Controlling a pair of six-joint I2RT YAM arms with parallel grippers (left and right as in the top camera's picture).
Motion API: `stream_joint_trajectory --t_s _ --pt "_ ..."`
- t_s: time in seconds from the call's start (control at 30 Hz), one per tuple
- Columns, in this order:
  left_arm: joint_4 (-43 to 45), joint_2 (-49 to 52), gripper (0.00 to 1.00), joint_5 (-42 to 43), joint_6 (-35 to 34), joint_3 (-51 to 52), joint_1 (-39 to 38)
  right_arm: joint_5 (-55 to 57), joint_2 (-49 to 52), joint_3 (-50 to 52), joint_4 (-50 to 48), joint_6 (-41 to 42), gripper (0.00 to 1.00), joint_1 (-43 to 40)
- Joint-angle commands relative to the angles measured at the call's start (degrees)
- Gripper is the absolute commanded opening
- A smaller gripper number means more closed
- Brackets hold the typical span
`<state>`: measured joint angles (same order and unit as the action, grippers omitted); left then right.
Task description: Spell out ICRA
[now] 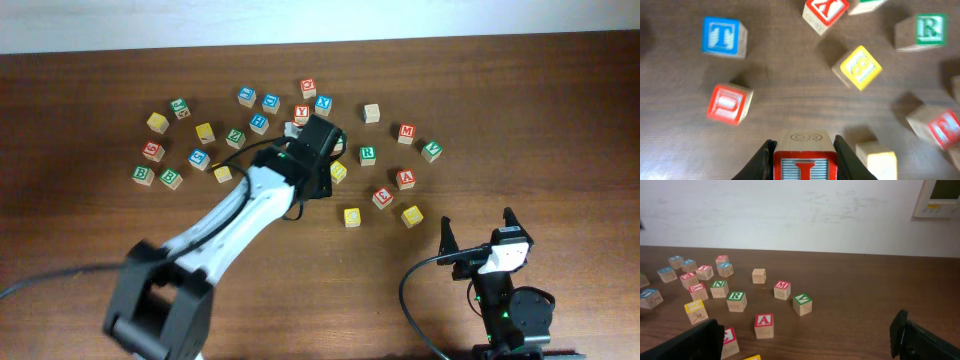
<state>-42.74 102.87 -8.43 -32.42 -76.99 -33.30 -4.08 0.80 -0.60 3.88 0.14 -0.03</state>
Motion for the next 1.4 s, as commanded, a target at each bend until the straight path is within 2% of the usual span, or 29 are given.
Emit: stream_joint_trajectory --t_s 0.0,0.17,0.27,0.43,0.57,0.67,0.77,1.03,1.37 --pt "-7.0 -6.4 0.26 4.2 -0.1 -0.7 0.4 -0.1 -0.4 0.3 0.4 0.1 0.98 -0.4" --pt "-22.5 -10.8 0.24 6.3 -0.1 -0.7 0.1 -0.1 -0.4 0.3 0.4 0.1 0.98 -0.4" --pt "-26.5 -10.8 0.23 6.1 -0.1 2.0 -0.5 -0.1 -0.4 0.3 0.4 0.1 0.98 -0.4" --pt "-20.2 -10.8 0.25 6.1 -1.3 9.2 -0.5 -0.1 -0.4 0.3 0.4 0.1 0.98 -0.4" --pt "-10.8 -10.8 0.25 6.1 -3.0 17.3 -0.5 -0.2 -0.4 0.3 0.4 0.1 0.98 -0.4" --pt "-0.5 -10.8 0.25 5.2 -3.0 24.6 -0.5 -0.2 -0.4 0.3 0.4 0.1 0.98 -0.4" --pt "4.9 -10.8 0.25 3.4 -4.3 27.3 -0.4 -0.1 -0.4 0.3 0.4 0.1 0.98 -0.4" --pt "7.8 -10.8 0.3 1.5 -3.8 27.3 -0.4 -0.2 -0.4 0.3 0.4 0.1 0.98 -0.4" --pt "9.0 -10.8 0.31 0.0 -1.8 27.3 -0.4 -0.1 -0.4 0.3 0.4 0.1 0.98 -0.4"
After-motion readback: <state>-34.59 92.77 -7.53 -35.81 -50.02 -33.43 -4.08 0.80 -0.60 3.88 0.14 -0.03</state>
